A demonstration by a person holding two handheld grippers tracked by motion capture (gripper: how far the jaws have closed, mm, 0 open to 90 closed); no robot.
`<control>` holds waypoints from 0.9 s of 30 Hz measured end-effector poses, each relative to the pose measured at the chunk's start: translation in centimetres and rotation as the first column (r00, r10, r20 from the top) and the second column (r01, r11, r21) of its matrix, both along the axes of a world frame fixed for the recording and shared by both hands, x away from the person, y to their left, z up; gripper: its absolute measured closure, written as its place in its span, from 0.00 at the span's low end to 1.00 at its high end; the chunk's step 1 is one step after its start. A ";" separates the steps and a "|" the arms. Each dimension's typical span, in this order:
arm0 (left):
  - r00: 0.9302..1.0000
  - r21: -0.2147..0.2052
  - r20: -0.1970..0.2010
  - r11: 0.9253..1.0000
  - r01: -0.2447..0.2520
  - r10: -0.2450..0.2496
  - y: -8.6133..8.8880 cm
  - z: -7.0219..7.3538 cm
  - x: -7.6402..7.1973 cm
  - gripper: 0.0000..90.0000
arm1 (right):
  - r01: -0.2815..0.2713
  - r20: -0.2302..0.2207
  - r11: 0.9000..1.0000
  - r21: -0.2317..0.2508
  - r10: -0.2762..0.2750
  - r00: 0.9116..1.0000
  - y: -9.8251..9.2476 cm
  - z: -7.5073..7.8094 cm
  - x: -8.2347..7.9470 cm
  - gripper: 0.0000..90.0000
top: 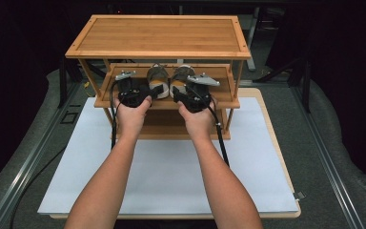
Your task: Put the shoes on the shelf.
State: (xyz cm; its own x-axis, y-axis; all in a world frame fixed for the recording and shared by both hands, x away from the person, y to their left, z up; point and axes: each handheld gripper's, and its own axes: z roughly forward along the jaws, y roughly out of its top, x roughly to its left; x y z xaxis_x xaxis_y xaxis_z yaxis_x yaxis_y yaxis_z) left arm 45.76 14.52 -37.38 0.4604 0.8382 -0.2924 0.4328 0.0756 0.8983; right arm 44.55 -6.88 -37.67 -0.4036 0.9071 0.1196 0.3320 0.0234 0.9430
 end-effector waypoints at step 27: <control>0.999 -0.031 0.022 0.999 -0.032 0.033 0.6 -0.1 -1.9 0.42 | -0.001 0.006 1.000 0.013 0.001 1.000 0.1 0.2 -1.6 0.51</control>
State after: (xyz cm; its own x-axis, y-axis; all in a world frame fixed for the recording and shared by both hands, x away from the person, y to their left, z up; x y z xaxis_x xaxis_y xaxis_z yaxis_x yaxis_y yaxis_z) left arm 43.89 15.14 -37.44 0.4397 0.8437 -0.3079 0.4094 0.1168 0.9048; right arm 42.93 -6.78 -37.43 -0.4048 0.9052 0.1290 0.3265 0.0113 0.9451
